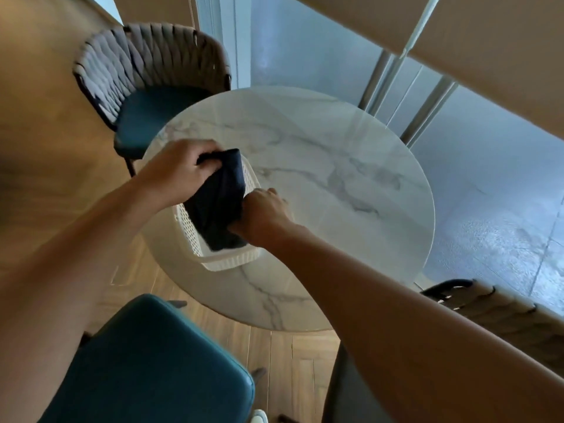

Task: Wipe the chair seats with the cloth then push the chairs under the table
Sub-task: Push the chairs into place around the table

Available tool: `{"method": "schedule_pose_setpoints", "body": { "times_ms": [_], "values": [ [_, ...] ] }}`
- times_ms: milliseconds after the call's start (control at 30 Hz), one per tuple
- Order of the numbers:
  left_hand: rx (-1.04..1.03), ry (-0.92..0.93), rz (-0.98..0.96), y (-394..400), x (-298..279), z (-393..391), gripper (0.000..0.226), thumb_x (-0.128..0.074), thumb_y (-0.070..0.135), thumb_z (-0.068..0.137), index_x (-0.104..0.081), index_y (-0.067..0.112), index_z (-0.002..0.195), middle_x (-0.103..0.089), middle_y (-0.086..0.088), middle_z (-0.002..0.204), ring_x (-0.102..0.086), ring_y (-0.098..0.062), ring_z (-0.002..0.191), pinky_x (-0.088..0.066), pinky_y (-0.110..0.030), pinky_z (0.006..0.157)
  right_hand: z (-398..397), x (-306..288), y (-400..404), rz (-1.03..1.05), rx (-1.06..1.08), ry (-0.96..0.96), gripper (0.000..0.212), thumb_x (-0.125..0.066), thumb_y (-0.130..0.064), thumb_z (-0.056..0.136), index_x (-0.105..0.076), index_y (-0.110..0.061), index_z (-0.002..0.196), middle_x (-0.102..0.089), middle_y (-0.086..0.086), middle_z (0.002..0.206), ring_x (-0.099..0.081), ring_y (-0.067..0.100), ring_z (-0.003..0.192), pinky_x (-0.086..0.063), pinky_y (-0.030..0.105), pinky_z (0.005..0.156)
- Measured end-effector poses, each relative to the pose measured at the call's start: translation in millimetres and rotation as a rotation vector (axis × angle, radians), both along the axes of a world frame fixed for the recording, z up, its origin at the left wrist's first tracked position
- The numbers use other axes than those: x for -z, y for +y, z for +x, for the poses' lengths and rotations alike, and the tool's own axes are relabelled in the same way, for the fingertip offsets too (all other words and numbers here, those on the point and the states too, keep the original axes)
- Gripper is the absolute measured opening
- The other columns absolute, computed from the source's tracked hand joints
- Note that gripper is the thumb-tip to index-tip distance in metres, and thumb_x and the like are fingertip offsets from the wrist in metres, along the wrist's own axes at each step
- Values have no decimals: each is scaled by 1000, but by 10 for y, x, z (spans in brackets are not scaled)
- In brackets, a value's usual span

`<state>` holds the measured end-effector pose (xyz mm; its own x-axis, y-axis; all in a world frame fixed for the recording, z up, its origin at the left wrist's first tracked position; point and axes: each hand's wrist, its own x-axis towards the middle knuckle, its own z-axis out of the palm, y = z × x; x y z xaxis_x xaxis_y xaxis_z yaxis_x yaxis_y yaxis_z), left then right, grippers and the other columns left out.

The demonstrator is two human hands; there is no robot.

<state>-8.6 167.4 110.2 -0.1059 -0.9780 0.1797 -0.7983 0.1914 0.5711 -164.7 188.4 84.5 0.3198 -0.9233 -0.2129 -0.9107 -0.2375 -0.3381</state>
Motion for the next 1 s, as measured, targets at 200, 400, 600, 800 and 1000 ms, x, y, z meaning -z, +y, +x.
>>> {"method": "schedule_pose_setpoints", "body": {
  "times_ms": [200, 400, 600, 800, 1000],
  "values": [
    [81, -215, 400, -521, 713, 14, 28, -53, 18, 95, -64, 19, 121, -63, -6, 126, -55, -26, 114, -38, -31, 91, -47, 130, -9, -47, 48, -17, 30, -61, -37, 86, -65, -7, 89, -53, 3, 95, -48, 26, 109, -39, 33, 82],
    [-24, -423, 339, -607, 1034, -37, 34, -48, 15, 93, -59, 23, 125, -61, -13, 124, -57, -33, 110, -47, -43, 91, -308, 192, 91, -174, 213, -307, 28, -64, -34, 89, -67, -19, 112, -58, -1, 116, -46, 17, 112, -43, 33, 93],
    [-165, -349, 81, -471, 1080, -158, 26, -54, 13, 90, -64, 12, 114, -63, -13, 118, -54, -35, 110, -47, -46, 92, -564, 339, 253, -141, 384, -449, 29, -64, -36, 89, -63, -22, 114, -59, -6, 111, -54, 14, 105, -50, 34, 87],
    [-239, 189, -4, 200, 605, -660, 16, -57, 19, 92, -69, 9, 96, -66, -7, 101, -60, -22, 95, -46, -32, 84, -1100, 431, 642, 10, 543, -542, 13, -60, -33, 91, -64, -23, 98, -64, -5, 100, -60, 9, 88, -49, 26, 74],
    [-50, 454, 203, 1475, 332, -1687, 12, -57, 19, 93, -68, 19, 97, -66, 9, 95, -59, -2, 92, -44, -19, 76, -1964, 473, 1413, 104, 643, -525, 23, -68, -32, 88, -57, -23, 70, -57, -10, 65, -53, 4, 61, -38, 16, 54]
  ]
}}
